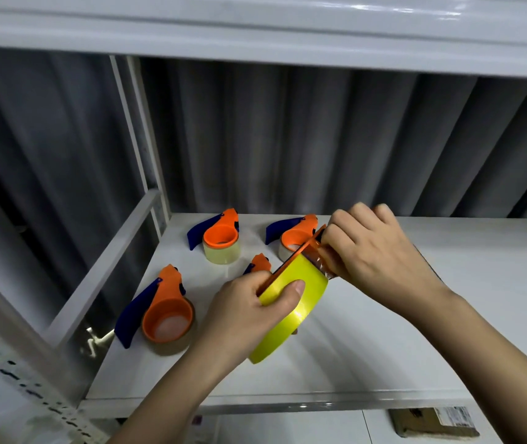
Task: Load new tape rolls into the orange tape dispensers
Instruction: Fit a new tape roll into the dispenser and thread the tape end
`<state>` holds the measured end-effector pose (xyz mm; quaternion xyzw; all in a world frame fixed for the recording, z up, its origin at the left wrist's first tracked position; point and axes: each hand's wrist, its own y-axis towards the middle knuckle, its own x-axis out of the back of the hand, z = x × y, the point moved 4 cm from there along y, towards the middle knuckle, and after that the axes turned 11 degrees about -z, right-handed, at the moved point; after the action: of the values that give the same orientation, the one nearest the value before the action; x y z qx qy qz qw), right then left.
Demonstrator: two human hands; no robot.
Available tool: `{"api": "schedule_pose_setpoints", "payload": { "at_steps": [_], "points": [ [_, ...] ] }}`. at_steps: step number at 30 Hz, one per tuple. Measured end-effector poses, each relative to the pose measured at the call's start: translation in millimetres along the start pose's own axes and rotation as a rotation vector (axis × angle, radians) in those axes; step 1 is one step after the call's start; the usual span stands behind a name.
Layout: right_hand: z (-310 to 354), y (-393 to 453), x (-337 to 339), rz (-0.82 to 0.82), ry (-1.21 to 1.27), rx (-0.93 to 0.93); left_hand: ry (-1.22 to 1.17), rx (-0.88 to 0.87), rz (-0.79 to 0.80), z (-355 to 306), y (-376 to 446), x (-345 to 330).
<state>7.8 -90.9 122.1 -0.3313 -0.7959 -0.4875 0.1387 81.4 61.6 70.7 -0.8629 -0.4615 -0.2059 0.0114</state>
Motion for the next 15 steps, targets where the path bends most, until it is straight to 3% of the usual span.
{"api": "schedule_pose_setpoints", "payload": {
  "at_steps": [8,15],
  "points": [
    [-9,0,0,0.016,0.050,0.118,-0.098,0.094,0.123,-15,0,5],
    [-7,-1,2,-0.015,0.245,-0.077,-0.202,0.169,0.090,-9,-3,-6]
  ]
}}
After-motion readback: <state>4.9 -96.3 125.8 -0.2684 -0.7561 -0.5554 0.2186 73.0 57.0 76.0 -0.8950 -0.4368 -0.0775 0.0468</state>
